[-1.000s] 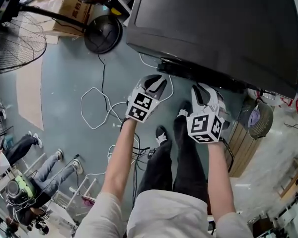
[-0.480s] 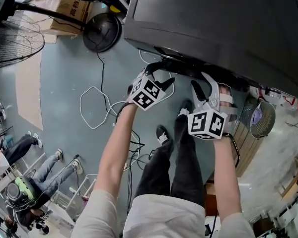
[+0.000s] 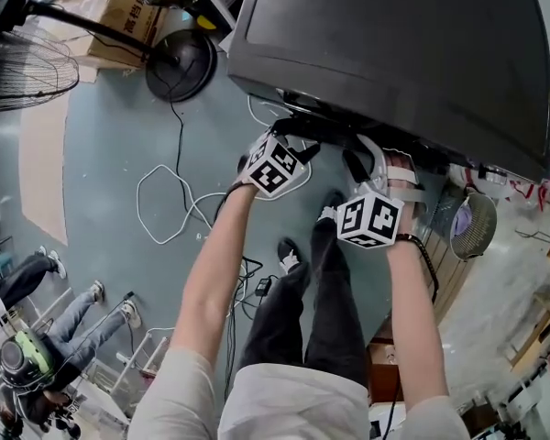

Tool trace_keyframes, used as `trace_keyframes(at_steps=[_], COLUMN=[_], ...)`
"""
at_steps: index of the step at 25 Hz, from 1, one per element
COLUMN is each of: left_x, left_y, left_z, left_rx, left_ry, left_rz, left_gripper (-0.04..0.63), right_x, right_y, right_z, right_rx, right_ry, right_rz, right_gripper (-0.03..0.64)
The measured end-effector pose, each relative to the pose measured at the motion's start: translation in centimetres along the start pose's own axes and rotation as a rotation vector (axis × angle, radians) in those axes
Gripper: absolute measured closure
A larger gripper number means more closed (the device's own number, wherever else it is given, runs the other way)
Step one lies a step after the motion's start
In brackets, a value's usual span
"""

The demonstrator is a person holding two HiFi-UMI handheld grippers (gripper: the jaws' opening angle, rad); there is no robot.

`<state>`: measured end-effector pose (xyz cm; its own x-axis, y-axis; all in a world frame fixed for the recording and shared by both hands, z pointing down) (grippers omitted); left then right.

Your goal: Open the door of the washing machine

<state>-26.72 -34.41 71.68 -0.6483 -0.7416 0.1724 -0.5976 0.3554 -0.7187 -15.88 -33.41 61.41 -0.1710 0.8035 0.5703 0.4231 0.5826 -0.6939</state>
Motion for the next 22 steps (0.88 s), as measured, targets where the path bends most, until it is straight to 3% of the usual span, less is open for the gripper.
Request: trace_keyframes(at_steps=[10, 16, 22], left_x=[-0.6, -2.6, -4.7], left_y=[0.2, 1.1, 1.5], left_z=[-0.3, -1.9, -3.8], left_rx=[0.007, 0.009, -0.026], left_ry=[0.004, -0.006, 0.048], left_rz=[0.036, -0.02, -0.02], left_gripper=[0.304, 0.334, 0.337], right_x=[0.1, 1.6, 3.2], right_y=[0.3, 1.5, 2.6], right_z=[0.1, 0.2, 0.1], right_rx=[0.018, 0.013, 0.025], right_ry=[-0.05, -0.033, -0.044], right_rz=[0.042, 0.102, 0.129], right_gripper=[0.453, 0.456, 0.454])
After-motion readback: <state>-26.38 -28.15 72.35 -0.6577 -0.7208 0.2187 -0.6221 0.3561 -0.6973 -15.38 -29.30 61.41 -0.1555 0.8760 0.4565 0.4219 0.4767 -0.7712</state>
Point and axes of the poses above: the fingertips, and each gripper's own axes: y backward along the fingers, x to its left, z out of its top, the point moved 5 cm from there along y, backward along the fingers, and after that the axes turned 5 degrees about -z, right-handed, at the moved point
